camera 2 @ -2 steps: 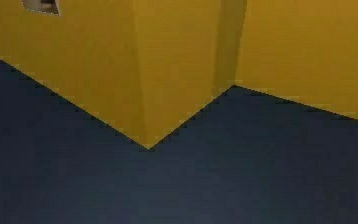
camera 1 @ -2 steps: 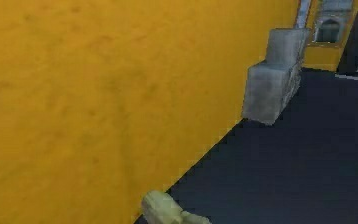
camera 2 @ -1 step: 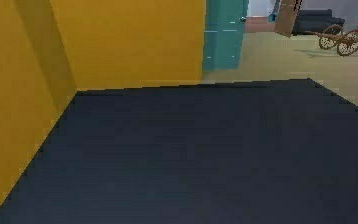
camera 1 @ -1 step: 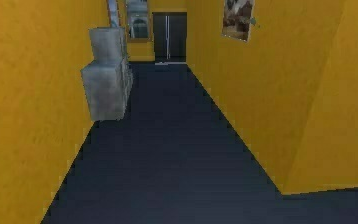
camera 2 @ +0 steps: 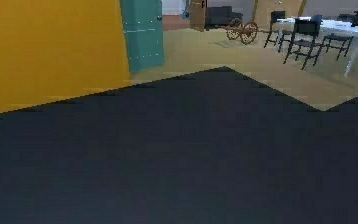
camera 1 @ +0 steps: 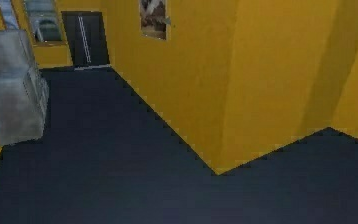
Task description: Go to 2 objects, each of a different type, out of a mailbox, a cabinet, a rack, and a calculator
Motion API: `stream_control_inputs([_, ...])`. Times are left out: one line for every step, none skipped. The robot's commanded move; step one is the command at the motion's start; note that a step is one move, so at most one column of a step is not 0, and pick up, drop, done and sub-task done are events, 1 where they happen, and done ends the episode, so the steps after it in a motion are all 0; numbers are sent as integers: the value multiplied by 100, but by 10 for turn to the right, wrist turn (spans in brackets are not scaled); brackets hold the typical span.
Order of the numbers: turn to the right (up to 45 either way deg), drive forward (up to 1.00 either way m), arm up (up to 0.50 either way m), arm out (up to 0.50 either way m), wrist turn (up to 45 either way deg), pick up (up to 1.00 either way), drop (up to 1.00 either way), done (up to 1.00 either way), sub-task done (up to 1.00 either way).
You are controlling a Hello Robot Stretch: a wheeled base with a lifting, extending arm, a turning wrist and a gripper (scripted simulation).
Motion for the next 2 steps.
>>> stream_control_inputs([0,50,0,0,0,0,0,0,0])
stream_control_inputs([-210,0,0,0,0,0,0,0,0])
